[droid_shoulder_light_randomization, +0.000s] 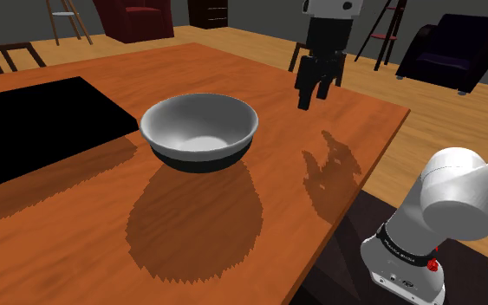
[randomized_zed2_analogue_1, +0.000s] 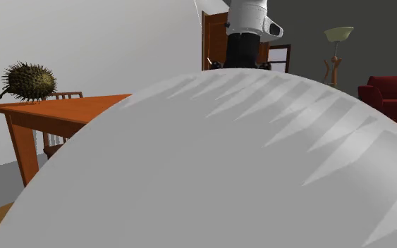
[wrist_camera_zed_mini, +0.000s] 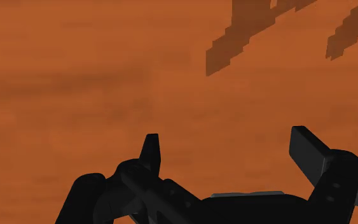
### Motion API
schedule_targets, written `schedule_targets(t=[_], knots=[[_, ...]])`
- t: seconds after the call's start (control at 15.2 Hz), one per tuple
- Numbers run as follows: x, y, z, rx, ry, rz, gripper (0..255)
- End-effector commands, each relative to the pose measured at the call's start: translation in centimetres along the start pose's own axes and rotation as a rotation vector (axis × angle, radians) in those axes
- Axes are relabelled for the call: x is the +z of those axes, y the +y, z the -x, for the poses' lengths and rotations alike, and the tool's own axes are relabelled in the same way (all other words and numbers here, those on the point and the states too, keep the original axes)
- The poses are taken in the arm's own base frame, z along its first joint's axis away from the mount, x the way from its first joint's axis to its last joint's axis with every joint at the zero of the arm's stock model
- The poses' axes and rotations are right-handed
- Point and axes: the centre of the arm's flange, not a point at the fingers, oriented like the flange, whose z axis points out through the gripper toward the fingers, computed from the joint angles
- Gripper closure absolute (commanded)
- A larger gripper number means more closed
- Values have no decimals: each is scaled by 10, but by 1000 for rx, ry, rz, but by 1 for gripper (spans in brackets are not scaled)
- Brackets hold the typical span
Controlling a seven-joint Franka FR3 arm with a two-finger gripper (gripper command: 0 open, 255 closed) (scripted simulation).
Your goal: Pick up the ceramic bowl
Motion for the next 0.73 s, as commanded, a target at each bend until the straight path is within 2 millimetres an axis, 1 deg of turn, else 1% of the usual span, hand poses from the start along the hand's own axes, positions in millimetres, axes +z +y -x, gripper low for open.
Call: schedule_targets(t=[0.0, 0.66], knots=[[-10, -24, -8, -2, 10, -7, 0], [-59, -130, -53, -13, 60, -38, 0]])
